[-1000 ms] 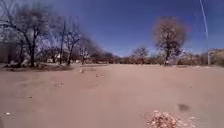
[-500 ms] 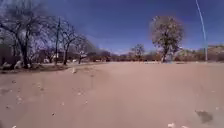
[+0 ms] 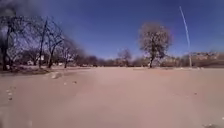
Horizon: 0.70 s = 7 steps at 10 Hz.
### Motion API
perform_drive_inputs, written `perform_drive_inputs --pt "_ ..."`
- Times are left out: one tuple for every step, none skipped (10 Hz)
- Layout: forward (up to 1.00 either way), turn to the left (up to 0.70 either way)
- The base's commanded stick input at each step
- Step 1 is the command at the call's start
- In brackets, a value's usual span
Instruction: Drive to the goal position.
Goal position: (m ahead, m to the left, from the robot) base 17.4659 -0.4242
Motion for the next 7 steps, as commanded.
perform_drive_inputs --pt "1.0 -0.27" --pt "1.0 -0.27" --pt "1.0 -0.27" --pt "1.0 -0.06" --pt "1.0 0.0" --pt "1.0 0.0" --pt "1.0 0.0"
